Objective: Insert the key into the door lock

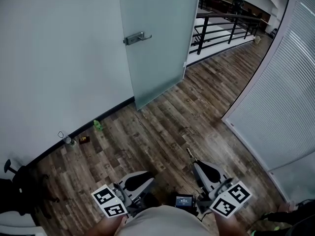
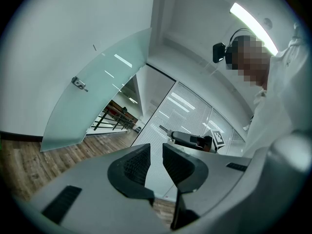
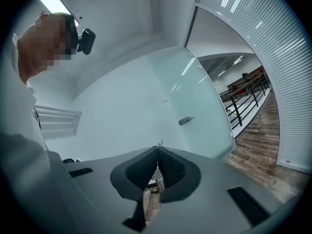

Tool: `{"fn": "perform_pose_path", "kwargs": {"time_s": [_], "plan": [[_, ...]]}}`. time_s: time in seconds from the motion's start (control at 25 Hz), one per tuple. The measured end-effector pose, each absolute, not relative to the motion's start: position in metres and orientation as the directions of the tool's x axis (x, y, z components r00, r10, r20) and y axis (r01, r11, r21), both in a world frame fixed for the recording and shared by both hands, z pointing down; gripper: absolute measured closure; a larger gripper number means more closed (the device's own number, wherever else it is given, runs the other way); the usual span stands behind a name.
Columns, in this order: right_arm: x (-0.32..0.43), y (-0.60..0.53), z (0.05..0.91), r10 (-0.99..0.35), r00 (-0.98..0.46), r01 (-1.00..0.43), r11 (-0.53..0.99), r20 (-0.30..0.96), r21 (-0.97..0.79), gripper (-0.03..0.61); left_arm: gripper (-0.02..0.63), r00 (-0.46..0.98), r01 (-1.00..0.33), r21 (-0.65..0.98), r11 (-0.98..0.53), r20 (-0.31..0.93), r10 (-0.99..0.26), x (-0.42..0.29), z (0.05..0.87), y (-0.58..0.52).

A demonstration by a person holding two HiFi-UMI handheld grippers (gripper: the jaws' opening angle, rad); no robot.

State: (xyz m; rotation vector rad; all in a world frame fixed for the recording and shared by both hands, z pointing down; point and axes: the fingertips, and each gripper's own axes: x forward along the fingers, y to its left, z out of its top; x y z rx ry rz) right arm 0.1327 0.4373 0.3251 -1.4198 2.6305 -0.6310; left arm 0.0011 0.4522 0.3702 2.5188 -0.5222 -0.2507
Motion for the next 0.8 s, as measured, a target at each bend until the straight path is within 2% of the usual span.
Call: {"fn": "perform_pose_path", "kwargs": {"time_s": [0.8], "plan": [[0.085, 0.417, 0.334, -0.815, -0.565, -0.784, 0.481, 0.127, -0.393, 0.561, 0.523, 0.901, -0.319, 0.561, -0.764, -0.071, -0.428, -0.048, 0.379, 0.437]]}}
